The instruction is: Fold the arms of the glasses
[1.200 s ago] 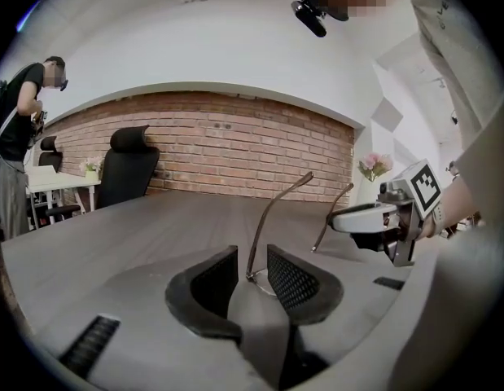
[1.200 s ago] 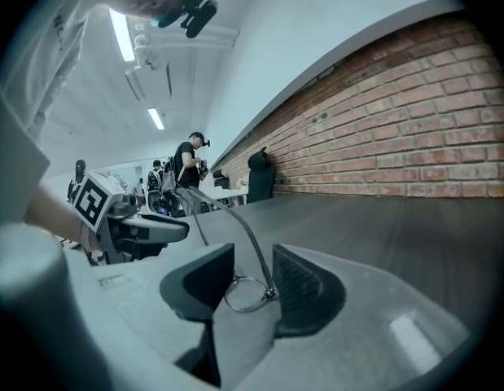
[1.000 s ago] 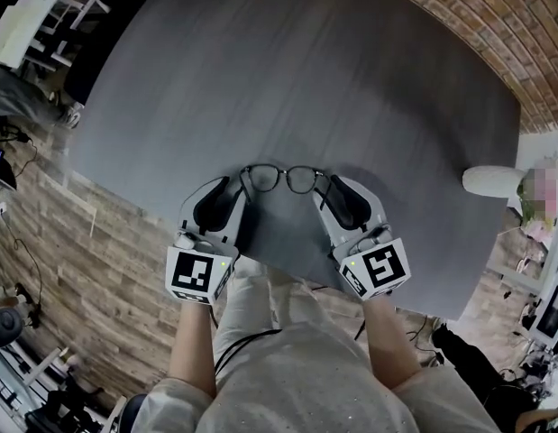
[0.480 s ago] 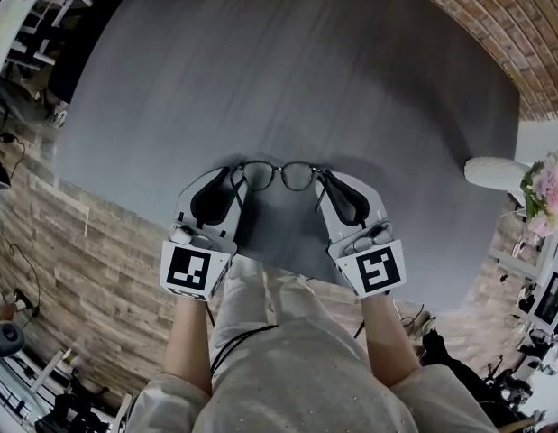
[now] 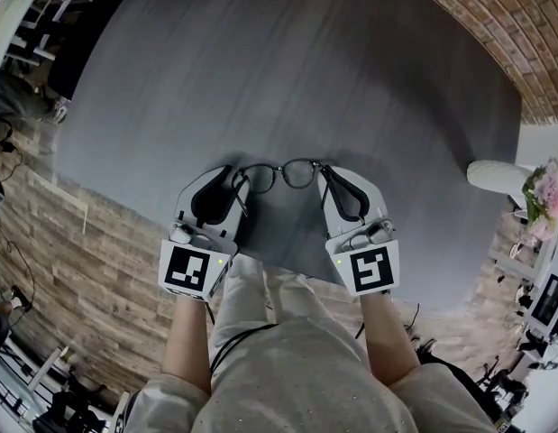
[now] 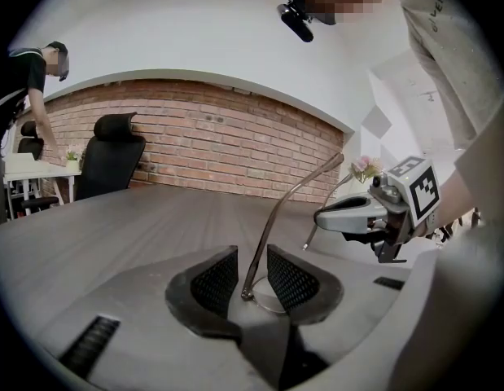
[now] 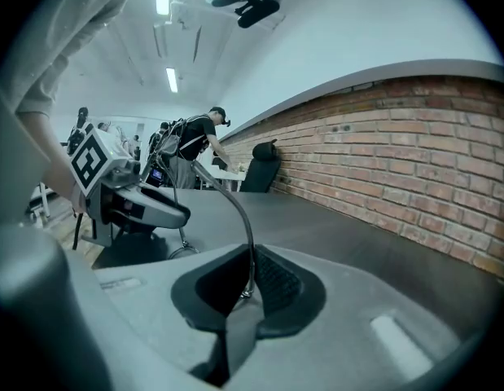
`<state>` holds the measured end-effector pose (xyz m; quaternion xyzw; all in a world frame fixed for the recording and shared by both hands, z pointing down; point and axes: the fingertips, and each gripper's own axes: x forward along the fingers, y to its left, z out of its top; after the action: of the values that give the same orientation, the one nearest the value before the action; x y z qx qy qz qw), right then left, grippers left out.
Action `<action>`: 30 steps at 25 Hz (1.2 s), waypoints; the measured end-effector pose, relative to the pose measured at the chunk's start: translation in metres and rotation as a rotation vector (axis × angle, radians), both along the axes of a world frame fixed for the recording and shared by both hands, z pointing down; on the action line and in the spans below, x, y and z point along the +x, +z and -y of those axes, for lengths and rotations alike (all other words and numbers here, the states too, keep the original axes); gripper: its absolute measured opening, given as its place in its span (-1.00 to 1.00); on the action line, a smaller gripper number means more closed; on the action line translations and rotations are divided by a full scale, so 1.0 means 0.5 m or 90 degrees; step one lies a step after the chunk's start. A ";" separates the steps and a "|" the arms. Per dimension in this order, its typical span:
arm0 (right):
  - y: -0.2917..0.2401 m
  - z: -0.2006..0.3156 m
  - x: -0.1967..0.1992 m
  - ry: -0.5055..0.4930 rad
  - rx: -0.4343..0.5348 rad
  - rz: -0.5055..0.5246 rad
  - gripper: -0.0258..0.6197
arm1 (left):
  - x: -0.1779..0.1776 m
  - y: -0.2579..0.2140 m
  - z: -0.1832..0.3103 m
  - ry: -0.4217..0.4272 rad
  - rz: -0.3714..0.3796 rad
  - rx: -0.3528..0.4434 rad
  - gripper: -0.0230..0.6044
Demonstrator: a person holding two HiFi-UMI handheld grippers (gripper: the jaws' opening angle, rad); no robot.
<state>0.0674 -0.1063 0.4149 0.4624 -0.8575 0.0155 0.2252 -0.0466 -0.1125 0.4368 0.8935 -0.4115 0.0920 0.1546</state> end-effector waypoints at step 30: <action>0.091 -0.028 -0.136 -0.317 0.128 -0.431 -0.86 | -0.008 0.008 -0.031 0.044 -0.011 -0.001 -0.58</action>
<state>-0.0007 -0.0920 0.4603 0.2401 -0.8181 -0.2752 0.4443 -0.0508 -0.0968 0.4407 0.9078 -0.3790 0.0902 0.1556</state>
